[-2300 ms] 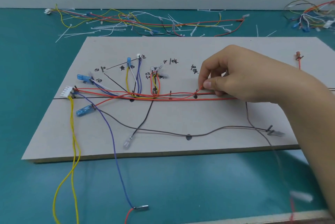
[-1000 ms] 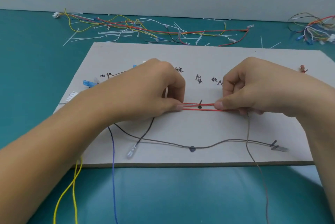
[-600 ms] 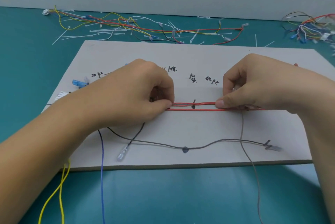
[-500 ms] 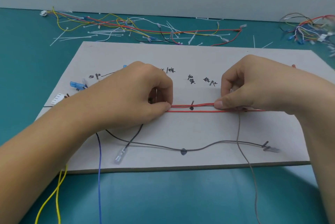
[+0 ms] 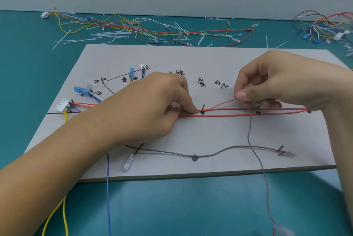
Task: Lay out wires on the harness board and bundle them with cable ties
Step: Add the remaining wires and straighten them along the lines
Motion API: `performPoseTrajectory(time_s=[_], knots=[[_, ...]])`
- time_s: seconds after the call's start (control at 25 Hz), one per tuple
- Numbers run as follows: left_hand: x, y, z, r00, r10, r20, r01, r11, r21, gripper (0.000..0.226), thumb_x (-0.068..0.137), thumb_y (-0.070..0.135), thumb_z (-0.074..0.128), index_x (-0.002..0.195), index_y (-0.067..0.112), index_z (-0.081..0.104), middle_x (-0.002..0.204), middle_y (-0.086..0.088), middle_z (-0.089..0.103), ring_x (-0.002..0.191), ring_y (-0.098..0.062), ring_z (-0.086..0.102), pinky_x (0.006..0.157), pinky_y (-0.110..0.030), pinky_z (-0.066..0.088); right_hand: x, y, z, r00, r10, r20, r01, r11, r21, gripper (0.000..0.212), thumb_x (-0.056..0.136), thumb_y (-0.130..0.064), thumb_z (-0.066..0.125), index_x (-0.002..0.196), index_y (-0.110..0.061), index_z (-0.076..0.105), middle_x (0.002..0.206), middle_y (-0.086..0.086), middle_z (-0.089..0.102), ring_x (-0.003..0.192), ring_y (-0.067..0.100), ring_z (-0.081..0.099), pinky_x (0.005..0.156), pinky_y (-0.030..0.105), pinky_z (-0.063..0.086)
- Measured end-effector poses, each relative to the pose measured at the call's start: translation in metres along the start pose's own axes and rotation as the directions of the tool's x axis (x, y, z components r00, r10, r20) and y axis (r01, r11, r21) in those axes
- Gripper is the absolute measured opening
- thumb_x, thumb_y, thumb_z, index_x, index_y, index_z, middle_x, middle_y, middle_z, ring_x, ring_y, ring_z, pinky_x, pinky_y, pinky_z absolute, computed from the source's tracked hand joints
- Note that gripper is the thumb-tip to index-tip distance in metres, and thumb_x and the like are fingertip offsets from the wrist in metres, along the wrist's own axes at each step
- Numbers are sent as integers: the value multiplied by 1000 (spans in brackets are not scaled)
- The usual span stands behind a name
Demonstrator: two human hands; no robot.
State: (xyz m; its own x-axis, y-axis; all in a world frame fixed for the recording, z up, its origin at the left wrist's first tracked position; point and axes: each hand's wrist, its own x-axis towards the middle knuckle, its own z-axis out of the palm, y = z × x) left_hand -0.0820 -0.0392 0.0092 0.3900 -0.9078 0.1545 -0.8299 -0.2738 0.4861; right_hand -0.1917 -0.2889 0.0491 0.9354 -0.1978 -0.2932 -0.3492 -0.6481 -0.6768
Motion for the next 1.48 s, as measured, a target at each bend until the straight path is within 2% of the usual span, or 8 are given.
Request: performPoseTrajectory(time_s=[0.12, 0.24, 0.6, 0.76, 0.96, 1.04, 1.36, 1.48], knots=[[0, 1, -1, 1000, -14, 13, 15, 1000, -13, 43, 86, -2, 59, 104, 30, 82, 92, 19, 63, 79, 4, 57, 70, -18, 42, -1, 5, -7, 997, 37, 75, -40, 998, 38, 21, 90, 2, 69, 79, -13, 79, 72, 18, 75, 45, 13, 53, 39, 23, 44], [0, 2, -1, 999, -22, 24, 22, 1000, -9, 44, 86, -3, 58, 104, 29, 82, 93, 17, 63, 78, 7, 55, 69, -9, 36, 2, 9, -4, 997, 57, 44, -56, 998, -34, 22, 91, -1, 69, 78, -16, 79, 73, 15, 76, 43, 12, 53, 39, 22, 44], [1, 3, -1, 999, -40, 28, 41, 999, -18, 44, 85, -3, 59, 103, 30, 82, 93, 17, 62, 79, 5, 56, 68, -7, 35, 2, 8, -5, 1000, -16, 6, 16, 983, -184, 22, 96, -22, 68, 76, -26, 76, 69, 3, 76, 44, 10, 52, 50, 16, 45], [0, 4, -2, 998, -55, 34, 55, 998, -18, 44, 86, -2, 58, 103, 31, 82, 92, 19, 61, 79, 4, 56, 67, -8, 35, 8, 9, 0, 997, 8, -74, -23, 979, -204, 32, 99, -34, 64, 72, -20, 74, 62, 2, 73, 43, 10, 56, 58, 27, 47], [0, 7, -2, 997, -71, 40, 71, 997, 0, 44, 86, -2, 57, 105, 31, 81, 95, 17, 62, 81, 0, 57, 72, -23, 43, 19, 7, 12, 979, -3, -204, -57, 956, -288, 37, 99, -41, 61, 71, -20, 72, 59, -5, 71, 43, 2, 57, 53, 24, 44], [0, 8, -3, 996, -73, 49, 73, 997, 9, 42, 87, -1, 57, 104, 30, 79, 97, 15, 63, 79, -1, 58, 74, -26, 46, 22, 7, 14, 973, -7, -232, -57, 961, -270, 37, 100, -40, 60, 72, -19, 71, 58, -7, 70, 41, 2, 54, 45, 20, 42], [0, 10, -3, 995, -86, 48, 86, 996, -9, 39, 87, -2, 58, 101, 29, 78, 97, 15, 63, 73, -4, 59, 71, -22, 44, 29, 7, 22, 959, -19, -282, -46, 974, -221, 37, 102, -37, 57, 72, -18, 68, 51, -6, 63, 35, 1, 47, 35, 11, 33], [0, 10, -3, 996, -84, 43, 85, 996, -13, 39, 87, -2, 58, 101, 29, 78, 95, 15, 62, 73, -5, 59, 72, -24, 45, 29, 7, 24, 959, -14, -285, -54, 971, -231, 38, 103, -35, 55, 72, -17, 67, 52, -5, 62, 35, 0, 45, 39, 17, 36]])
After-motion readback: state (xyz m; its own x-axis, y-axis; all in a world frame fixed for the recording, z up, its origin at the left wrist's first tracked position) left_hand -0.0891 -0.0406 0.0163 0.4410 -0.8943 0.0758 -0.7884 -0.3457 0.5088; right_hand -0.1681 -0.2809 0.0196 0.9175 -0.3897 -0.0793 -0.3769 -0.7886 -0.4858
